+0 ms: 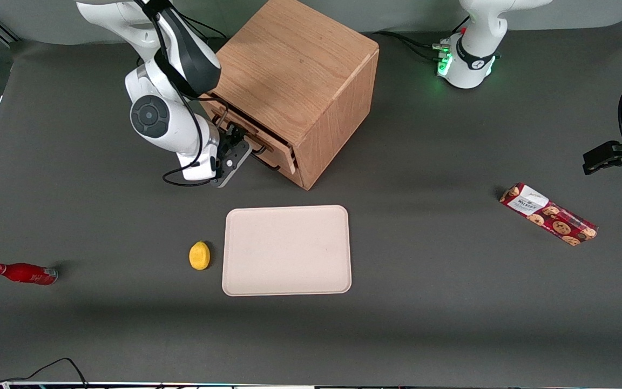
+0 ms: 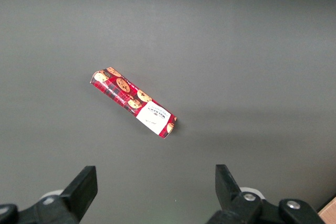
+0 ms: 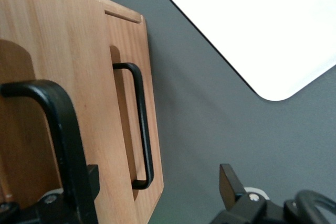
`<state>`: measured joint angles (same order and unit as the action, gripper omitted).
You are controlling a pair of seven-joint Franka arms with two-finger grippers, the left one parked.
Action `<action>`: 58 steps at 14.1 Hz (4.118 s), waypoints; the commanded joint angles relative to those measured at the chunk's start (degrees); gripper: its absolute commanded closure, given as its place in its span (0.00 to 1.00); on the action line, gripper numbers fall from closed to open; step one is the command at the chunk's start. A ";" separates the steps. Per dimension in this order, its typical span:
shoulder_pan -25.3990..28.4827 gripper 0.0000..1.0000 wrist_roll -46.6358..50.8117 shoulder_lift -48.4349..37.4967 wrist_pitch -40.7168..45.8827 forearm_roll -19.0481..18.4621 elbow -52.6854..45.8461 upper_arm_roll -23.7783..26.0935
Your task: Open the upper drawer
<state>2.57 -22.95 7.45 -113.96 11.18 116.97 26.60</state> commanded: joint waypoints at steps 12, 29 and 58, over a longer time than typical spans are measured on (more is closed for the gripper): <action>-0.19 0.00 -1.49 1.25 -2.40 -7.40 -0.95 -6.99; -0.90 0.00 -6.76 2.83 -3.72 -7.57 -5.96 -15.17; -3.45 0.00 -8.96 5.65 -3.38 -7.31 -12.03 -18.25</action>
<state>0.23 -30.93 12.72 -117.60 4.26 107.93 8.36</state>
